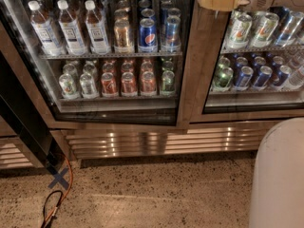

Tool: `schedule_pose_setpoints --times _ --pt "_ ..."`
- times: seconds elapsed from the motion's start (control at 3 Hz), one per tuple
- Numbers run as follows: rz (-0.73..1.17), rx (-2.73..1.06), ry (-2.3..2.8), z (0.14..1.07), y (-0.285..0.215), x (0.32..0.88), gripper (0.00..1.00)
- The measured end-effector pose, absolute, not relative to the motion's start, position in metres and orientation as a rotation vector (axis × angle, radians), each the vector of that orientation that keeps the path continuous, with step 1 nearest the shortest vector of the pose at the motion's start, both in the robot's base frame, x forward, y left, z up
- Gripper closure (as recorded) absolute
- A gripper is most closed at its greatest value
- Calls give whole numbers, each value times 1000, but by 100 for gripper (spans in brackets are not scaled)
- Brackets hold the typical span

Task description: Open left fridge door

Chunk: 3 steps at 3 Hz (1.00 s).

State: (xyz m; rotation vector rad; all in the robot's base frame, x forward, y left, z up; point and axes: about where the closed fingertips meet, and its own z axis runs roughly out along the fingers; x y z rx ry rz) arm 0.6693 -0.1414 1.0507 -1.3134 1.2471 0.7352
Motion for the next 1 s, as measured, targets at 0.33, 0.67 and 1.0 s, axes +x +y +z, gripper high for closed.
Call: schedule_pose_setpoints --times 0.33,0.67,1.0 --pt "735 -1313 1247 1051 -141 669 83" --pt "735 -1313 1247 1051 -141 669 60" --pt "735 -1313 1247 1051 -141 669 57"
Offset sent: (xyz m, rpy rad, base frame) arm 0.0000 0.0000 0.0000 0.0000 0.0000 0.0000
